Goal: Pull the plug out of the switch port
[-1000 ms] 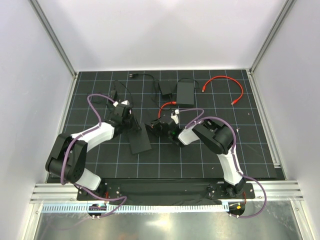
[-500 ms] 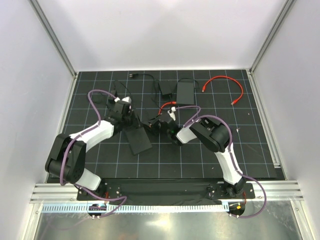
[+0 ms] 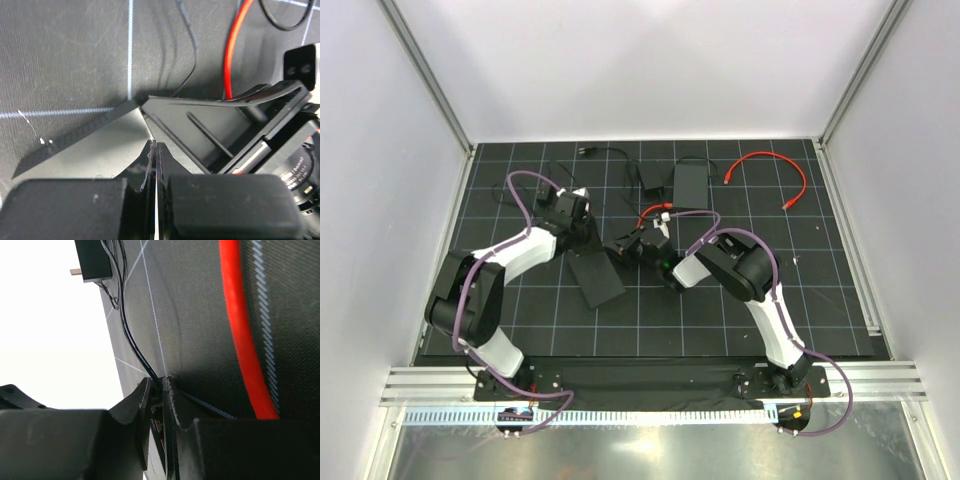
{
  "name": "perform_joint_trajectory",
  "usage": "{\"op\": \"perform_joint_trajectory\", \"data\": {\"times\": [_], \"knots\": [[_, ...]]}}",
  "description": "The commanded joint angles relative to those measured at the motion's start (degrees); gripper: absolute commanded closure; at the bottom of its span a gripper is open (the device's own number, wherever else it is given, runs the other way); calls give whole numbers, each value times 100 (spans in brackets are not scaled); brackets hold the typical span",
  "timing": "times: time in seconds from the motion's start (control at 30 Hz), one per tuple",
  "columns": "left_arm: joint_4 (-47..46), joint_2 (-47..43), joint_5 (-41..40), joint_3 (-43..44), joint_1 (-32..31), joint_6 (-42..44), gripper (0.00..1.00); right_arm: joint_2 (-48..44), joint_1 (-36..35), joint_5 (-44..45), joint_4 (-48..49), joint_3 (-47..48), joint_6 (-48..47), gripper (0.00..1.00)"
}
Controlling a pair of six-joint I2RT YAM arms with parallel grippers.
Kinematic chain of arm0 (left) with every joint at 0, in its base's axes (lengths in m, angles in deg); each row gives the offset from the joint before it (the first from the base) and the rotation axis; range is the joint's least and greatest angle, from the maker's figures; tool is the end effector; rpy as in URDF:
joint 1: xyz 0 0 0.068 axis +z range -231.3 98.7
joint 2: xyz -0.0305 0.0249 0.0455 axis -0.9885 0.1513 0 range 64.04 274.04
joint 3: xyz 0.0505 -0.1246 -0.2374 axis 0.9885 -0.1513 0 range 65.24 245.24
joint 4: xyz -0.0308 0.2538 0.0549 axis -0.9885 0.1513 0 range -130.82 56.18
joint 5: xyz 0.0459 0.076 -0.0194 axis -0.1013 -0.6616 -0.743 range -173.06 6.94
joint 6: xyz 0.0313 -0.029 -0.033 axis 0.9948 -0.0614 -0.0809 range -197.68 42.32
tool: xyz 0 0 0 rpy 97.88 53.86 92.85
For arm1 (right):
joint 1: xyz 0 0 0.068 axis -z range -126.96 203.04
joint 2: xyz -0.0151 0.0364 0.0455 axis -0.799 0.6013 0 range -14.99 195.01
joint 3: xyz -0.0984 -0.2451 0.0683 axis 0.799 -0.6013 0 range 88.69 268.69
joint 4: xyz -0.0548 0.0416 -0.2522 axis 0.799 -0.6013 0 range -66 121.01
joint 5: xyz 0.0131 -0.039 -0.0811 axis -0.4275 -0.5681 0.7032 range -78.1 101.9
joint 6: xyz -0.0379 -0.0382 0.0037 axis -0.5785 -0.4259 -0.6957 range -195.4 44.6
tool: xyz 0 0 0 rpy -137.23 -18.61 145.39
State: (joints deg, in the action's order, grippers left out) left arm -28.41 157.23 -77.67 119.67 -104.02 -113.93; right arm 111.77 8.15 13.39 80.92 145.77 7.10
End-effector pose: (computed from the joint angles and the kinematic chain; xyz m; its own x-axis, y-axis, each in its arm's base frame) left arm 0.3049 -0.1312 0.1853 -0.8389 -0.2868 -0.4626 -0.0709 0.9002 -0.4297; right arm 0.2999 0.2975 0.0790 -0.7135 0.6882 -0.1316 0.1477 0.3313 0.9319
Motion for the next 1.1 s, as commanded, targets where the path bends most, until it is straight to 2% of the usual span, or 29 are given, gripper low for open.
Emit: {"op": "perform_joint_trajectory", "data": {"times": [0.0, 0.17, 0.23, 0.37, 0.47, 0.6, 0.77, 0.97, 1.07], "knots": [[-1, 50, -11, -91, 31, -224, 100, -63, 15, 8, -60, -13, -533, 99], [349, 322, -213, -21, 241, -610, 100, -55, 6, 35, -25, 5, -577, 99], [473, 524, 31, -55, 470, -769, 100, -37, 6, 122, -25, -4, -498, 99], [368, 543, 173, -345, 760, -1050, 100, -81, 6, 691, -499, 5, 10, 99], [315, 779, 357, -320, 769, -1025, 100, -99, -12, 773, -236, -22, 231, 99], [465, 1026, 358, -179, 795, -1016, 100, -274, -38, 1070, -1052, 207, 257, 99], [640, 1298, 455, -39, 795, -972, 100, -362, -12, 1283, -1045, 67, 636, 99], [702, 1229, 261, -38, 681, -998, 100, -337, -3, 1301, -1256, 215, 627, 99], [-53, 483, 148, -625, 690, -998, 100, -118, 6, 967, -906, 374, 346, 99]]}}
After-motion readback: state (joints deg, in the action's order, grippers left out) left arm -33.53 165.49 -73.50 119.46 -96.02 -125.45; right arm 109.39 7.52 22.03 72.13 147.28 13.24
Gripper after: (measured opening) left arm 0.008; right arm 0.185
